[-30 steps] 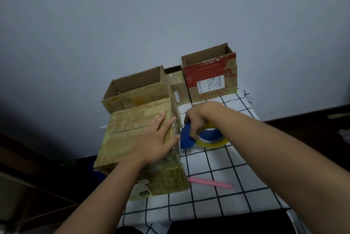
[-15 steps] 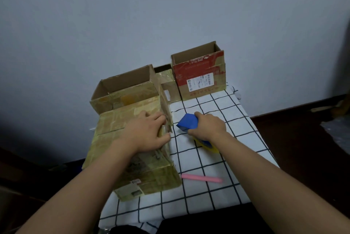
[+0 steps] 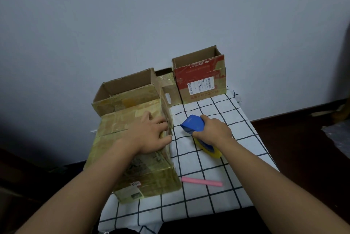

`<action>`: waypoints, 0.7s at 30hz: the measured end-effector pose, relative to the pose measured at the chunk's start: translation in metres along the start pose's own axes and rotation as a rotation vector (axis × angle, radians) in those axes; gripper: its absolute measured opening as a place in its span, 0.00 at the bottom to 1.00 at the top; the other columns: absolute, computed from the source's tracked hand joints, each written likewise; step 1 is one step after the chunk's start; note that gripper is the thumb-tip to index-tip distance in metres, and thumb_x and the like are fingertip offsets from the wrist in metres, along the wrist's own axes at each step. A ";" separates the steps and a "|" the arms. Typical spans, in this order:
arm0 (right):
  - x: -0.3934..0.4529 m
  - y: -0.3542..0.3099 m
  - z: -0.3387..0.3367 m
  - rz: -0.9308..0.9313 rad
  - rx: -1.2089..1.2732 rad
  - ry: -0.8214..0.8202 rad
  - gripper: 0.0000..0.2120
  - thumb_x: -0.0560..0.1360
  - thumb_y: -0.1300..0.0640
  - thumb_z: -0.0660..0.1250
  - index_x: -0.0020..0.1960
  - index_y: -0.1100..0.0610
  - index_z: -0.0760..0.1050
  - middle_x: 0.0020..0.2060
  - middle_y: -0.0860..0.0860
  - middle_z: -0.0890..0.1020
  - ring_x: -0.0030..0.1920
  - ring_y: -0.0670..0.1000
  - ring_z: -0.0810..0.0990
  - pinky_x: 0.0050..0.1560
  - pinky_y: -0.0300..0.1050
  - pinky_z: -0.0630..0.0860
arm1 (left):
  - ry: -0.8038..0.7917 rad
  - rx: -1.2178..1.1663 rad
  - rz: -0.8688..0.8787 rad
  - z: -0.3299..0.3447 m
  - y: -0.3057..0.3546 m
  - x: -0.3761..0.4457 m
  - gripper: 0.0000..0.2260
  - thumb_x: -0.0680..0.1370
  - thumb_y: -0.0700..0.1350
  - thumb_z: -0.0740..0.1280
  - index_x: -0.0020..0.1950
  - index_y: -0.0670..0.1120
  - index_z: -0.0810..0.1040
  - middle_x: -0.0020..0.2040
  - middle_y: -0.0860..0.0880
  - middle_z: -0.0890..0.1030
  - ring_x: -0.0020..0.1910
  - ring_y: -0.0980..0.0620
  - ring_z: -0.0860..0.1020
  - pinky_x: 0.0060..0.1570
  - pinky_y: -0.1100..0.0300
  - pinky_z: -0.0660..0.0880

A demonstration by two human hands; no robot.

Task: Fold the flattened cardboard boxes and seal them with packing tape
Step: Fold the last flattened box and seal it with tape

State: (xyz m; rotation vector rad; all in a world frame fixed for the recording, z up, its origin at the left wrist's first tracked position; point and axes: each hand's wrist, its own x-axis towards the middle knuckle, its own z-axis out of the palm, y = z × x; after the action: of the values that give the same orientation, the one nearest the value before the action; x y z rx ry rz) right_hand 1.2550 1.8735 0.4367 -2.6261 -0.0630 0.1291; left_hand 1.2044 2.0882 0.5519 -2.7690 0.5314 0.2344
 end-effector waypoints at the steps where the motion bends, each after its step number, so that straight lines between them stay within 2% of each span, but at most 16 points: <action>1: 0.000 0.000 0.000 -0.001 0.002 0.002 0.31 0.70 0.33 0.65 0.67 0.48 0.66 0.48 0.52 0.77 0.46 0.55 0.76 0.40 0.46 0.72 | 0.004 -0.094 -0.020 0.004 0.001 -0.001 0.26 0.77 0.67 0.49 0.69 0.58 0.68 0.76 0.56 0.60 0.72 0.43 0.57 0.62 0.49 0.69; 3: 0.001 0.000 0.001 0.000 0.007 0.012 0.31 0.70 0.33 0.65 0.66 0.48 0.66 0.48 0.52 0.78 0.46 0.55 0.77 0.40 0.46 0.72 | 0.070 -0.251 -0.082 0.013 0.004 -0.005 0.28 0.79 0.66 0.53 0.77 0.59 0.57 0.79 0.55 0.51 0.76 0.45 0.52 0.70 0.45 0.63; 4: 0.000 0.001 0.002 0.001 0.012 0.017 0.31 0.70 0.33 0.65 0.66 0.48 0.67 0.48 0.52 0.78 0.46 0.55 0.78 0.39 0.46 0.72 | 0.114 -0.303 -0.125 0.015 0.005 -0.007 0.31 0.78 0.66 0.54 0.78 0.57 0.53 0.79 0.54 0.50 0.77 0.47 0.54 0.71 0.45 0.63; 7: -0.001 0.001 0.003 0.011 0.034 0.026 0.30 0.70 0.31 0.65 0.63 0.48 0.67 0.47 0.52 0.78 0.46 0.56 0.78 0.39 0.46 0.72 | 0.203 -0.349 -0.206 0.018 0.007 -0.012 0.35 0.78 0.68 0.53 0.79 0.50 0.54 0.79 0.51 0.55 0.75 0.49 0.60 0.69 0.49 0.65; 11: -0.001 0.001 0.002 0.038 0.017 -0.010 0.31 0.70 0.31 0.64 0.65 0.48 0.65 0.48 0.52 0.76 0.46 0.56 0.77 0.39 0.46 0.71 | 0.203 -0.331 -0.254 0.021 0.009 -0.014 0.33 0.78 0.69 0.49 0.79 0.55 0.54 0.79 0.52 0.54 0.77 0.50 0.54 0.71 0.47 0.61; 14: 0.000 0.002 -0.002 0.051 0.066 -0.078 0.31 0.69 0.32 0.64 0.66 0.47 0.64 0.48 0.52 0.77 0.46 0.55 0.78 0.40 0.47 0.75 | 0.178 -0.407 -0.280 0.024 0.012 -0.019 0.35 0.76 0.70 0.44 0.80 0.57 0.50 0.80 0.52 0.53 0.77 0.50 0.53 0.71 0.47 0.60; 16: 0.000 0.003 -0.004 0.045 0.101 -0.100 0.29 0.70 0.34 0.65 0.63 0.48 0.65 0.47 0.52 0.78 0.46 0.55 0.78 0.42 0.47 0.77 | 0.196 -0.468 -0.288 0.023 0.012 -0.024 0.35 0.76 0.70 0.44 0.80 0.55 0.48 0.80 0.50 0.54 0.78 0.50 0.55 0.73 0.47 0.59; 18: -0.002 0.005 -0.003 0.045 0.120 -0.086 0.27 0.70 0.35 0.65 0.61 0.49 0.66 0.46 0.52 0.78 0.45 0.54 0.79 0.41 0.47 0.76 | 0.165 -0.467 -0.283 0.023 0.010 -0.027 0.37 0.76 0.71 0.44 0.80 0.53 0.49 0.81 0.50 0.51 0.79 0.50 0.52 0.74 0.48 0.55; 21: -0.004 0.005 0.001 0.051 0.090 -0.041 0.28 0.70 0.36 0.64 0.64 0.49 0.65 0.45 0.52 0.77 0.44 0.55 0.79 0.40 0.48 0.76 | 0.103 -0.373 -0.309 0.025 0.008 -0.030 0.39 0.72 0.73 0.39 0.80 0.56 0.46 0.81 0.50 0.43 0.79 0.49 0.42 0.76 0.47 0.42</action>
State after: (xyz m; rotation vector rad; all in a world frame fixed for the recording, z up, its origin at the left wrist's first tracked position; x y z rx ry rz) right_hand 1.2507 1.8698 0.4339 -2.5366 -0.0048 0.1989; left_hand 1.1713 2.0996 0.5326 -3.1870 0.0787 0.1292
